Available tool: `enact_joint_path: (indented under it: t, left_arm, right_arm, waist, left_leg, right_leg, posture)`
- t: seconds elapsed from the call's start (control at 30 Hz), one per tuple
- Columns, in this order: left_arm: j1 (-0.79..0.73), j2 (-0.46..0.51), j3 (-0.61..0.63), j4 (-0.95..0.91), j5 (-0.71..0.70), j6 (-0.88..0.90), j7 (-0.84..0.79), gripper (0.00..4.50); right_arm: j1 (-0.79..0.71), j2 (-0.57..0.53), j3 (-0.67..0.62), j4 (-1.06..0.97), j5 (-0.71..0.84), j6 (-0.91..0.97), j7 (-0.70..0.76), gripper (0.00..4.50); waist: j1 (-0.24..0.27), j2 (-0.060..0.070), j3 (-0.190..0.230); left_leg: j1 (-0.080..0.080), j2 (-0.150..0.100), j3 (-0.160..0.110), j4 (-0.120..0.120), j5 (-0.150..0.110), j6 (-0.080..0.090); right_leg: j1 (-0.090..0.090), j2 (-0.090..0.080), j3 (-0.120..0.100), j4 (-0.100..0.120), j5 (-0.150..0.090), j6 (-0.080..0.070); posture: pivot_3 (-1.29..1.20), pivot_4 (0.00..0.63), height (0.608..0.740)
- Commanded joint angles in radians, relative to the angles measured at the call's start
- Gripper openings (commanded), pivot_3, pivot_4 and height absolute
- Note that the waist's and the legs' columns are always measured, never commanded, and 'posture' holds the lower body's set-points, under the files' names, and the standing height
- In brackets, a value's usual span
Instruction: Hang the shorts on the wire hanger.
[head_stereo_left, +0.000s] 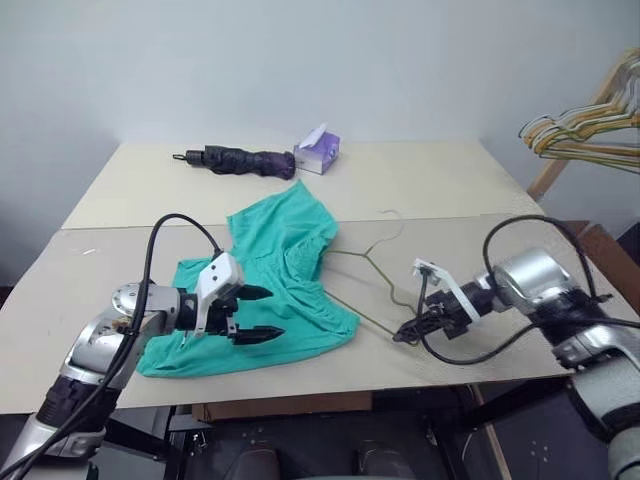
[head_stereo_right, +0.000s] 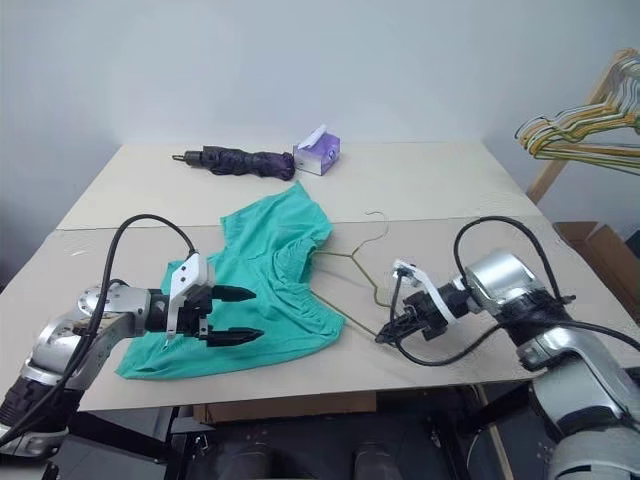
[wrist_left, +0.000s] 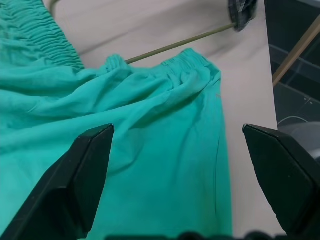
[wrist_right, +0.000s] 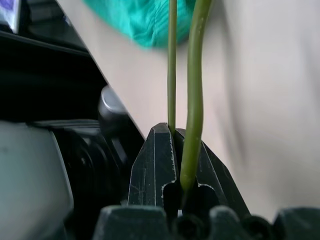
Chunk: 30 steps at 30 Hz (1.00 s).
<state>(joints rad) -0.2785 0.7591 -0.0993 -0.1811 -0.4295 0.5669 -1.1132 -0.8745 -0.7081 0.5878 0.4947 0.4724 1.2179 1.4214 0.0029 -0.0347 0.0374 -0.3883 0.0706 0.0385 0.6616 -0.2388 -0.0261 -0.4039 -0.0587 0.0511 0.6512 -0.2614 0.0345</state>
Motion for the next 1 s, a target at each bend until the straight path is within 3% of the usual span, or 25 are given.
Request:
enact_joint_path:
  t: [0.03, 0.13, 0.3, 0.47, 0.57, 0.73, 0.9, 1.0]
  left_arm:
    - [-0.031, 0.001, 0.017, -0.013, 0.003, -0.019, 0.005, 4.45]
    - [-0.025, 0.006, 0.024, -0.016, 0.004, -0.018, 0.011, 4.45]
    - [-0.001, 0.013, 0.032, -0.038, -0.003, -0.007, 0.023, 4.45]
    - [-0.002, 0.014, 0.039, -0.041, -0.013, 0.01, 0.036, 4.45]
    - [-0.015, -0.002, 0.029, -0.04, -0.016, 0.025, 0.053, 4.45]
    - [-0.044, -0.013, 0.006, -0.039, -0.016, 0.021, 0.031, 4.45]
    - [-0.128, 0.008, 0.066, 0.023, -0.05, -0.002, -0.027, 4.45]
    - [-0.265, 0.043, 0.149, 0.146, -0.064, -0.071, -0.07, 4.45]
  right_arm:
    - [-0.078, 0.055, -0.06, 0.173, -0.033, -0.035, 0.011, 0.0]
    - [-0.101, 0.096, -0.127, 0.295, -0.042, -0.034, -0.013, 0.0]
    - [-0.051, 0.11, -0.269, 0.253, -0.025, -0.002, -0.12, 0.0]
    - [0.085, 0.174, -0.487, 0.01, -0.077, -0.016, -0.519, 0.0]
    - [0.168, 0.209, -0.567, -0.139, -0.084, -0.054, -0.647, 0.0]
    - [0.213, 0.218, -0.552, -0.329, -0.158, -0.256, -0.751, 0.0]
    - [0.192, 0.173, -0.457, -0.412, -0.22, -0.383, -0.696, 0.0]
    - [0.151, 0.143, -0.361, -0.391, -0.294, -0.532, -0.622, 0.0]
  waist:
    - [0.004, 0.0, 0.0]
    - [0.012, 0.0, 0.0]
    - [0.02, 0.0, 0.0]
    - [0.019, 0.0, 0.0]
    - [0.013, 0.0, 0.0]
    - [0.003, 0.001, 0.0]
    - [-0.016, 0.001, 0.0]
    - [-0.024, 0.0, 0.0]
  left_leg:
    - [-0.001, 0.0, 0.0, 0.0, 0.0, 0.0]
    - [-0.002, 0.0, 0.0, 0.0, 0.0, 0.0]
    - [-0.002, 0.0, 0.0, 0.0, 0.0, 0.0]
    - [-0.001, 0.0, 0.0, 0.0, 0.0, 0.0]
    - [-0.001, 0.0, 0.0, 0.0, 0.0, 0.0]
    - [-0.001, -0.001, 0.0, 0.0, 0.0, 0.0]
    - [-0.001, 0.0, 0.0, 0.0, 0.0, 0.0]
    - [-0.001, 0.0, 0.0, 0.0, 0.0, 0.0]
  right_leg:
    - [-0.001, 0.0, 0.0, 0.0, 0.0, 0.0]
    - [-0.001, 0.0, 0.0, 0.0, 0.0, 0.0]
    - [-0.001, 0.0, 0.0, 0.0, 0.0, 0.0]
    - [-0.002, 0.0, 0.0, 0.003, 0.0, 0.0]
    - [-0.002, 0.0, 0.0, 0.004, 0.0, 0.0]
    - [-0.002, 0.0, 0.001, 0.004, 0.0, 0.0]
    - [-0.002, 0.0, 0.0, 0.003, 0.0, 0.0]
    - [-0.002, 0.0, 0.0, 0.004, 0.0, 0.0]
  posture:
    - [0.08, 0.0, 0.74]
    - [0.09, 0.0, 0.74]
    - [0.09, 0.0, 0.74]
    - [0.06, 0.0, 0.74]
    - [0.04, 0.0, 0.74]
    - [0.03, 0.0, 0.74]
    - [0.01, 0.0, 0.74]
    - [0.01, 0.0, 0.74]
